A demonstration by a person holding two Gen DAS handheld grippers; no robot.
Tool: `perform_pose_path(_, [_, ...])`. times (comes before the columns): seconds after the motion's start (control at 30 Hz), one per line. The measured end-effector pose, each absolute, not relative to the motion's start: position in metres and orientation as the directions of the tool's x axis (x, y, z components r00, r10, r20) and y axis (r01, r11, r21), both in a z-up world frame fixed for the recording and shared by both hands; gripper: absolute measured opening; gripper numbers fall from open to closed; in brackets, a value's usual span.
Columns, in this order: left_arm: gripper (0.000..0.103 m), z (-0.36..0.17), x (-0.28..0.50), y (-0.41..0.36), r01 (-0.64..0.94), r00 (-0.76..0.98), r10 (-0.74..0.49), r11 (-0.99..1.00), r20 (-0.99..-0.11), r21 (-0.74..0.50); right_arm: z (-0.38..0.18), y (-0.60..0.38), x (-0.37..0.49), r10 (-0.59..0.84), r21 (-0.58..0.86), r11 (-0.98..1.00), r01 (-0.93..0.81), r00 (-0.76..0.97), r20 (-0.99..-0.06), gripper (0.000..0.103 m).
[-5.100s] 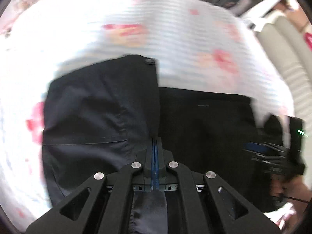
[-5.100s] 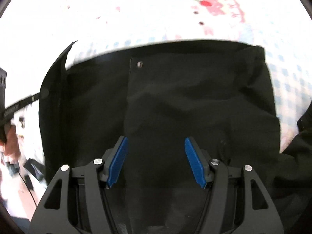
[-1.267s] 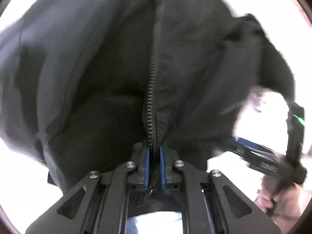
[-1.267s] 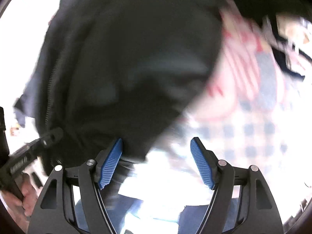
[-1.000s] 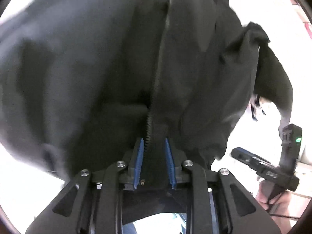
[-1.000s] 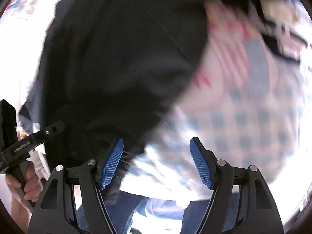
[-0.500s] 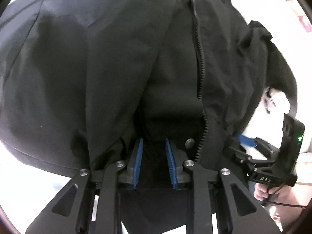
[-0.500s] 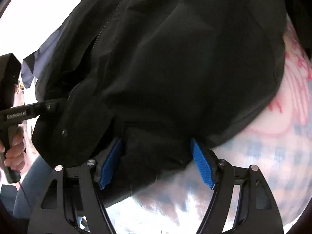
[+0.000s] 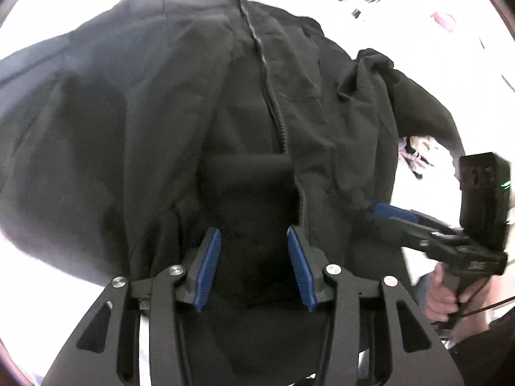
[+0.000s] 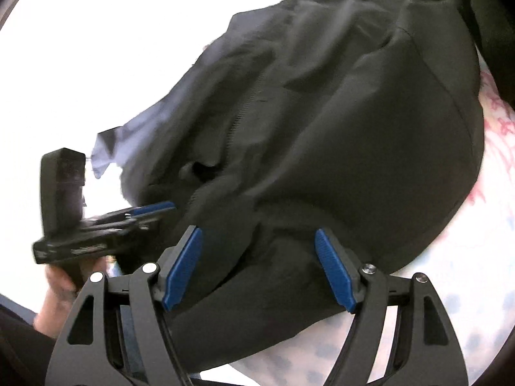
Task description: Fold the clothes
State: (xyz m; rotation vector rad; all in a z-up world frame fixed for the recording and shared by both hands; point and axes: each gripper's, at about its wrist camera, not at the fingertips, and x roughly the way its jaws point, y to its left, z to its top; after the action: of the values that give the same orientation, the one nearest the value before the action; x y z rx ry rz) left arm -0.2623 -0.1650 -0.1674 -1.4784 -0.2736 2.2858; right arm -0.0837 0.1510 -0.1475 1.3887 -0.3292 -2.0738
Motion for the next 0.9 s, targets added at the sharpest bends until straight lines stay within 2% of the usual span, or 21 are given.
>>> perform_pose_path(0.13, [0.045,-0.165,-0.22,-0.177,-0.124,-0.436,0.365,-0.93,-0.823,-0.346,-0.099,0.165,-0.049,-0.538,0.379,-0.814,0.44,-0.325,-0.777,0.075])
perform_pose_path(0.27, [0.046,-0.154,-0.201,-0.166,-0.123,-0.452,0.341,-0.939,-0.824,-0.321,-0.077,0.156,-0.031,-0.574,0.368,-0.781,0.505,-0.347,-0.742,0.083])
perform_pose_path(0.4, [0.046,-0.155,-0.196,-0.166,-0.097,-0.456,0.327,-0.943,-0.828,-0.319,-0.093,0.138,-0.02,-0.481,0.285,-0.819,0.498,-0.324,-0.815,0.082])
perform_pose_path(0.53, [0.05,-0.177,-0.204,-0.156,-0.136,-0.412,0.251,-0.968,-0.876,-0.213,-0.126,0.136,-0.01,-0.372,0.179,-0.848,0.499,-0.318,-0.872,0.083])
perform_pose_path(0.63, [0.042,-0.194,-0.209,-0.146,-0.131,-0.374,0.201,-0.978,-0.905,-0.163,-0.149,0.133,0.0,-0.286,0.091,-0.861,0.5,-0.329,-0.9,0.083])
perform_pose_path(0.67, [0.03,-0.192,-0.208,-0.142,-0.147,-0.371,0.215,-0.974,-0.903,-0.171,-0.147,0.132,0.003,-0.27,0.064,-0.862,0.503,-0.349,-0.897,0.082])
perform_pose_path(0.73, [0.026,-0.183,-0.203,-0.142,-0.186,-0.357,0.328,-0.942,-0.875,-0.278,-0.139,0.135,0.005,-0.273,0.066,-0.868,0.493,-0.361,-0.892,0.082])
perform_pose_path(0.77, [0.021,-0.177,-0.198,-0.146,-0.201,-0.361,0.385,-0.921,-0.849,-0.333,-0.135,0.136,0.006,-0.275,0.068,-0.87,0.487,-0.367,-0.888,0.081])
perform_pose_path(0.83, [0.021,-0.161,-0.189,-0.159,-0.221,-0.392,0.475,-0.88,-0.788,-0.42,-0.122,0.148,0.004,-0.338,0.149,-0.876,0.458,-0.365,-0.867,0.08])
perform_pose_path(0.9, [0.022,-0.145,-0.18,-0.176,-0.229,-0.444,0.507,-0.861,-0.739,-0.454,-0.109,0.157,0.004,-0.38,0.19,-0.87,0.454,-0.375,-0.846,0.081])
